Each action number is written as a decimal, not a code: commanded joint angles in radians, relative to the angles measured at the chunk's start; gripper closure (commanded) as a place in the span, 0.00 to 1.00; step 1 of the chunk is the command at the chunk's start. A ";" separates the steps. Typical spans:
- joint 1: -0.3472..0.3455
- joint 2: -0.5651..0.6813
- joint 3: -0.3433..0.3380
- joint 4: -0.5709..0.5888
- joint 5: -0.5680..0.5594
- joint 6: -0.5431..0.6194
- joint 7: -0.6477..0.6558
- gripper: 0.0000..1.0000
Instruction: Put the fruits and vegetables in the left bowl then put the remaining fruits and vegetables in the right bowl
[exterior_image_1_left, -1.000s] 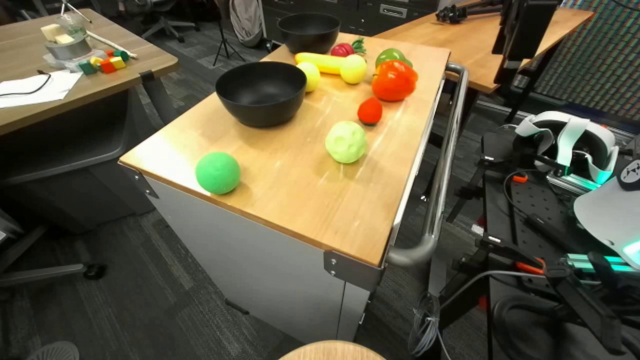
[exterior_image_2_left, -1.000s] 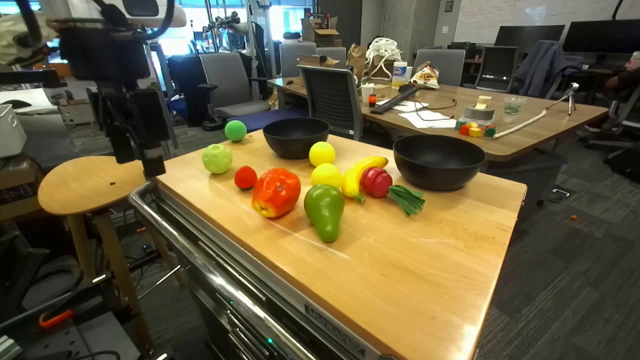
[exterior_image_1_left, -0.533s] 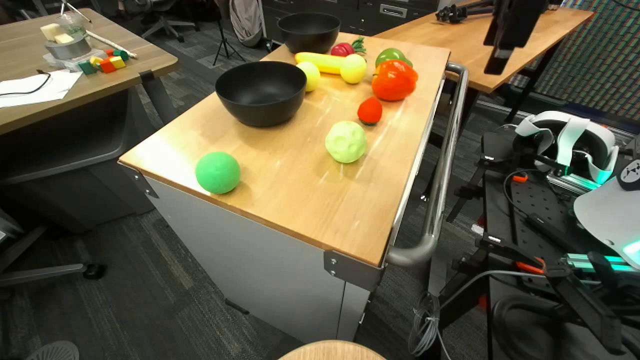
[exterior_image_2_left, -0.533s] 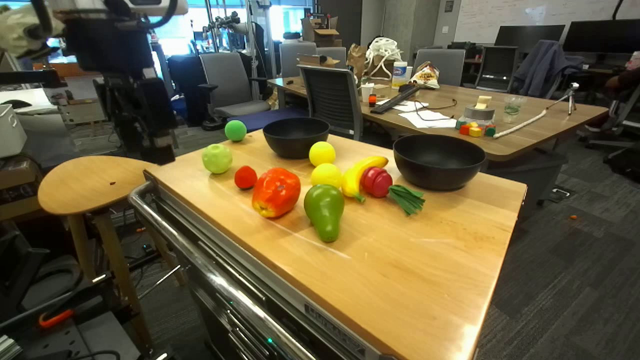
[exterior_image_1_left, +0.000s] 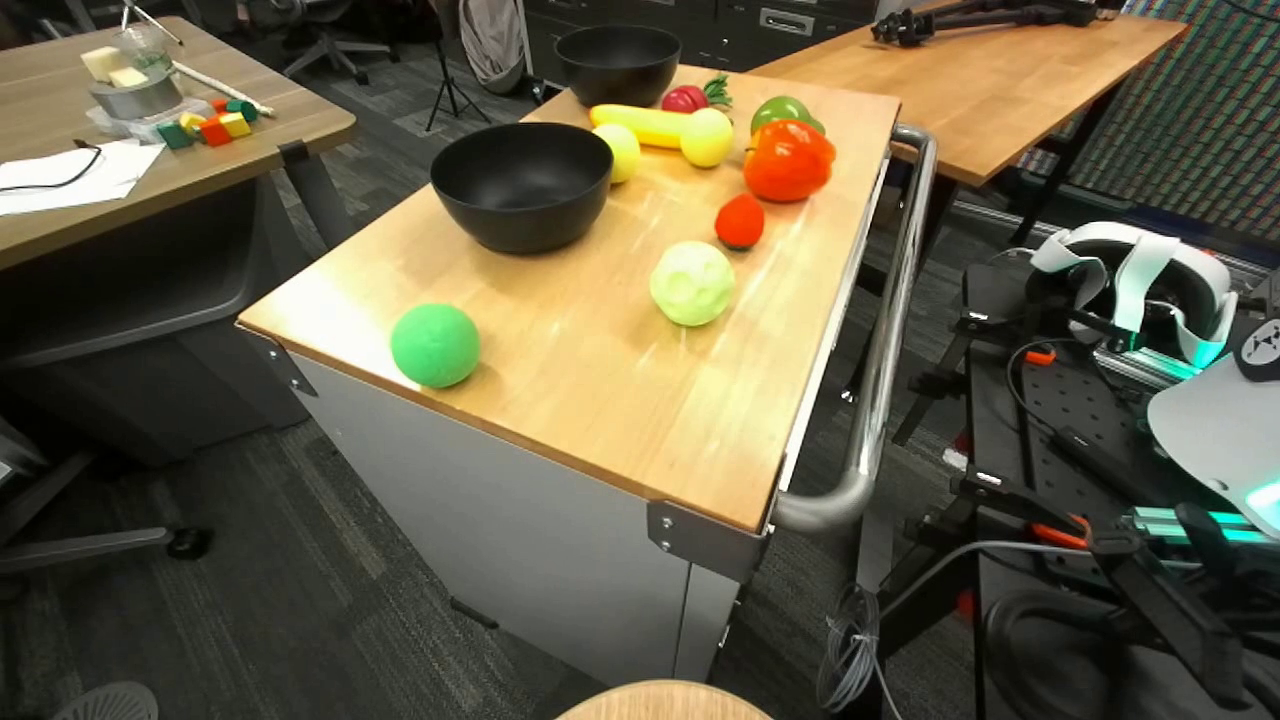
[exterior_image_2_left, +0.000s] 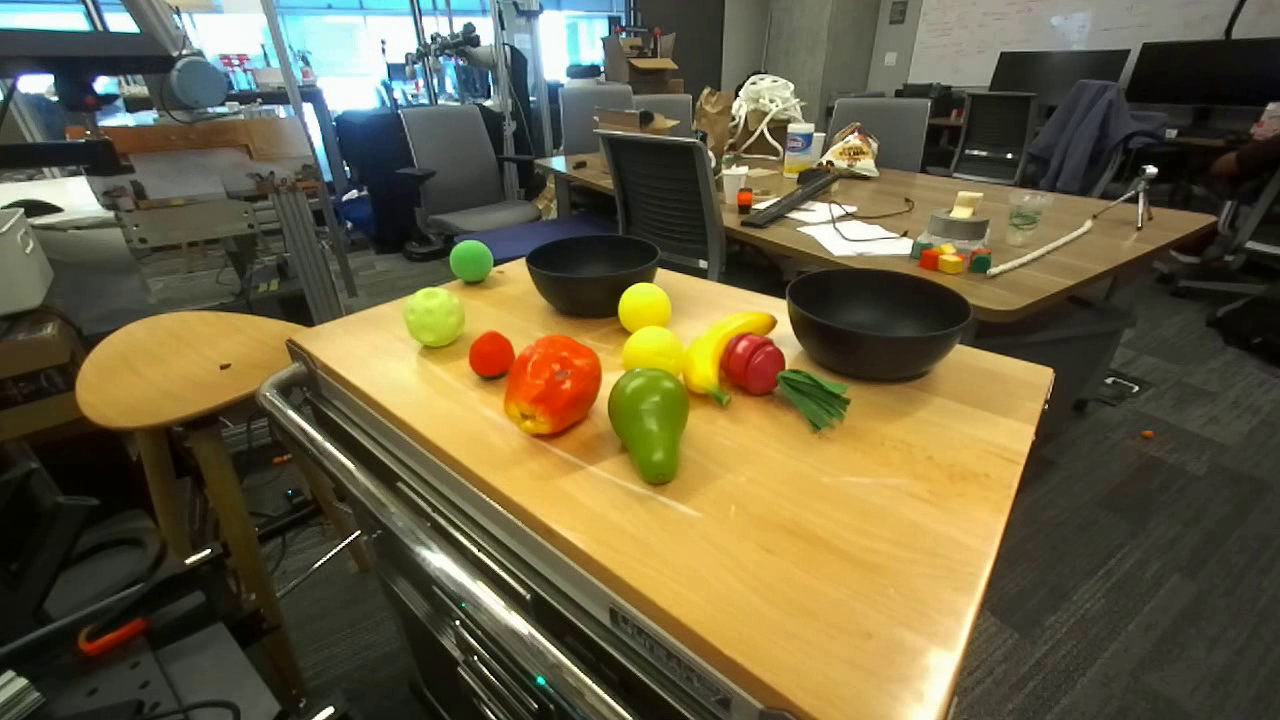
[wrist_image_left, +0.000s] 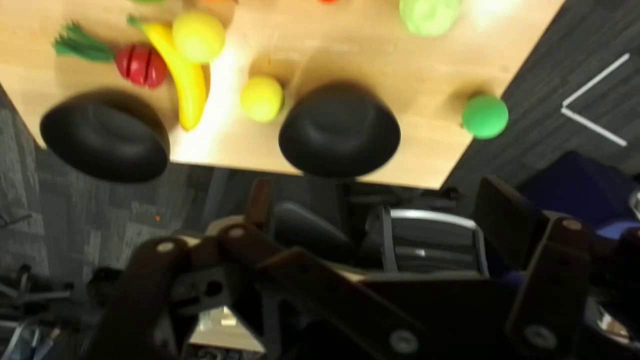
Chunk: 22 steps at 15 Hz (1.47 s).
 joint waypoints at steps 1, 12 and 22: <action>0.009 0.024 -0.001 0.042 0.000 0.019 0.002 0.00; 0.144 0.404 -0.075 0.300 0.185 -0.064 -0.238 0.00; 0.112 0.596 0.001 0.413 0.199 -0.091 -0.194 0.00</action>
